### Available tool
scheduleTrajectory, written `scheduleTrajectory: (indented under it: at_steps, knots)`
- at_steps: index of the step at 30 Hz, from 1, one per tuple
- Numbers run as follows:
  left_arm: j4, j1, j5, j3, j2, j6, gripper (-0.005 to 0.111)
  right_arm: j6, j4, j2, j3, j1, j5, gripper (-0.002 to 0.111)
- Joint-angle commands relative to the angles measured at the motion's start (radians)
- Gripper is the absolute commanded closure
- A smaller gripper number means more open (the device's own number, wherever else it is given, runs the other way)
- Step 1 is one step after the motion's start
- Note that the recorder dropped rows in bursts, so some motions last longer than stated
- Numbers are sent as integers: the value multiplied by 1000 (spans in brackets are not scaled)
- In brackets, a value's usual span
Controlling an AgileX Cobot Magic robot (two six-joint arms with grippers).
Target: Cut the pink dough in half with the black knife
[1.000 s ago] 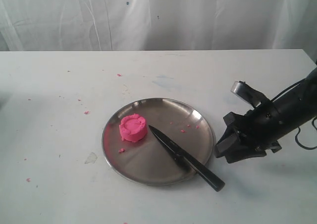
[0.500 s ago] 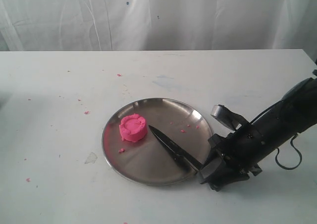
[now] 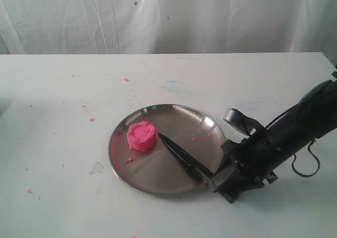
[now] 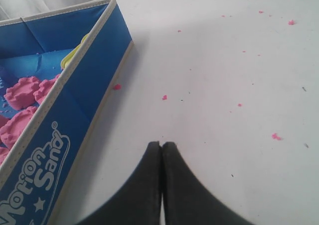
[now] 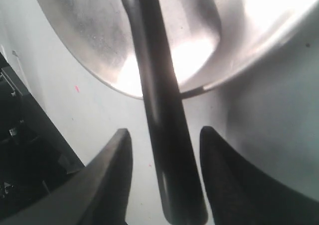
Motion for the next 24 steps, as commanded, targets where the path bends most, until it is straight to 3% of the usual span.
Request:
scheduleTrajectory:
  at_steps: [1, 24]
  knots:
    - [4, 2, -2, 1, -4, -1, 107, -19, -19, 0, -6, -2, 15, 67]
    - [4, 2, -2, 1, -4, -1, 107, -20, -38, 63, -34, -2, 57, 76]
